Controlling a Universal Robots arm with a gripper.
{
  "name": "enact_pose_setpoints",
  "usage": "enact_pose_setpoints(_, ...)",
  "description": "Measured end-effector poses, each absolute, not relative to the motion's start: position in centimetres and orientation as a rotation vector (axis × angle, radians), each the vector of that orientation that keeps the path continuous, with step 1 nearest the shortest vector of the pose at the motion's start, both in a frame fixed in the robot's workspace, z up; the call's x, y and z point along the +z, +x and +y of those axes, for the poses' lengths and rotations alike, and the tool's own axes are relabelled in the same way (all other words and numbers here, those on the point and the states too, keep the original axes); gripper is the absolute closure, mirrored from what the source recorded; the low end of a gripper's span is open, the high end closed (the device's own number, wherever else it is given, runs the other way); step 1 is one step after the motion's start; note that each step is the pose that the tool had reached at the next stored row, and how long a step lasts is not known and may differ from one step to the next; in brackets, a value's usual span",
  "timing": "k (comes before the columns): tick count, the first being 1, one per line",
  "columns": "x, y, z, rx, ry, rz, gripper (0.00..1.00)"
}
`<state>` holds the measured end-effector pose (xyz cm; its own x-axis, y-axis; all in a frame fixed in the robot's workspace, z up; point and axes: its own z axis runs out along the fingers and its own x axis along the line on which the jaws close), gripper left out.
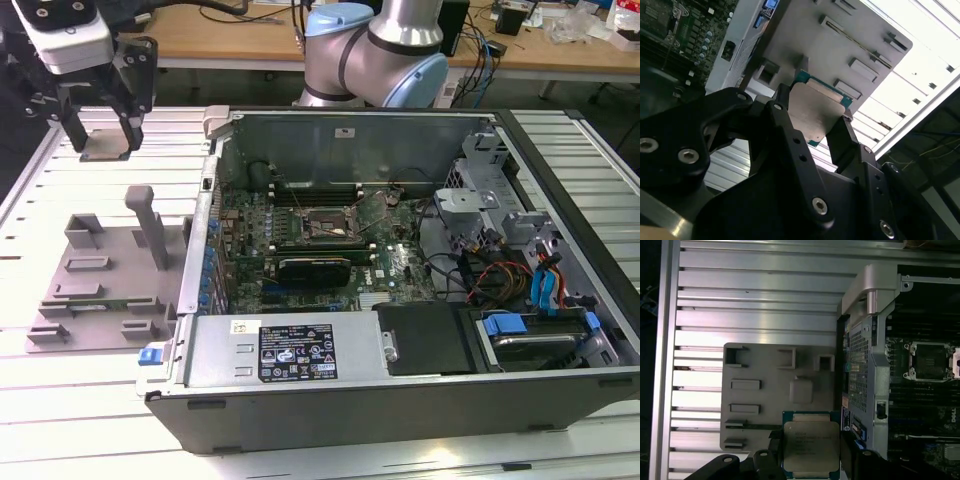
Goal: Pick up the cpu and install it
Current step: 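Pick up the cpu and move it towards the insertion slot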
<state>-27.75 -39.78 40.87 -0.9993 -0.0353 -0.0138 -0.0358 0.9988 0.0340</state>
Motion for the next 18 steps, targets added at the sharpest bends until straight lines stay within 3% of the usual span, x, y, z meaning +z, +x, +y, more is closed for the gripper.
enact_pose_setpoints(18,40.9,-22.7,-39.8,0.054,-0.056,3.127,0.46)
